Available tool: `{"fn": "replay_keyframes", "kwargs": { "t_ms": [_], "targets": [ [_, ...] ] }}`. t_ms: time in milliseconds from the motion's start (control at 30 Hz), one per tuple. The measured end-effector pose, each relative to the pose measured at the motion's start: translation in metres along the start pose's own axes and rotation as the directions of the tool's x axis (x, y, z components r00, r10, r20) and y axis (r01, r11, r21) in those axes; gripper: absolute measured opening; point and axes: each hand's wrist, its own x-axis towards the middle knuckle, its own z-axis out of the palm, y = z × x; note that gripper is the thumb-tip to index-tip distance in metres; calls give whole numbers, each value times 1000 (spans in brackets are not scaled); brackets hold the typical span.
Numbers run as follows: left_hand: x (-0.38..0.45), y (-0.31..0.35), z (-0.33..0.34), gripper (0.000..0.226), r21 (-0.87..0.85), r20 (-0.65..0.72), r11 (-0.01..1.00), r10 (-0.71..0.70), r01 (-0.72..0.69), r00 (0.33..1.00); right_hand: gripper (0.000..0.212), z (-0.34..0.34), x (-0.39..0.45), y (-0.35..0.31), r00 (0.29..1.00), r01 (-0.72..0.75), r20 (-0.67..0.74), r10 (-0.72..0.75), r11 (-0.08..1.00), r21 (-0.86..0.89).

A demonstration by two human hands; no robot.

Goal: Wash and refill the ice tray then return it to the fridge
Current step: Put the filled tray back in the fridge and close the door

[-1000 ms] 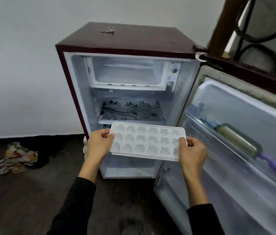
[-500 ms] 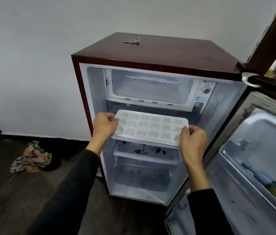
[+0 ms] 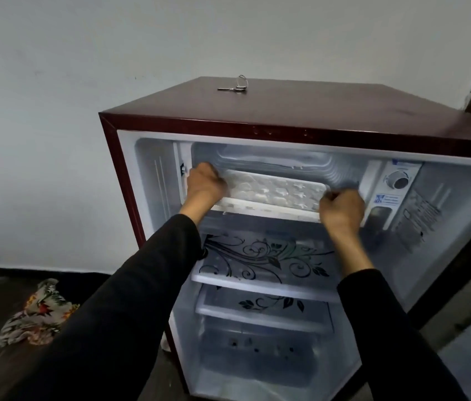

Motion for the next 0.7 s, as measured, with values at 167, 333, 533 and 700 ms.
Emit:
{"fn": "replay_keyframes", "kwargs": {
  "t_ms": [167,333,533,700],
  "targets": [
    [32,7,19,23,55,-4,998,43,-43,999,30,30,36,-6,1000,21,4,-21,999,-40],
    [57,10,35,35,101,8,994,51,-51,999,24,49,65,-7,999,33,13,-32,997,-76],
    [72,5,45,44,107,50,993,44,-49,998,23,60,78,-6,999,33,26,-30,992,-124],
    [73,1,48,53,117,68,992,29,-37,997,24,62,80,-4,999,31,36,-26,990,-139]
  ]
}}
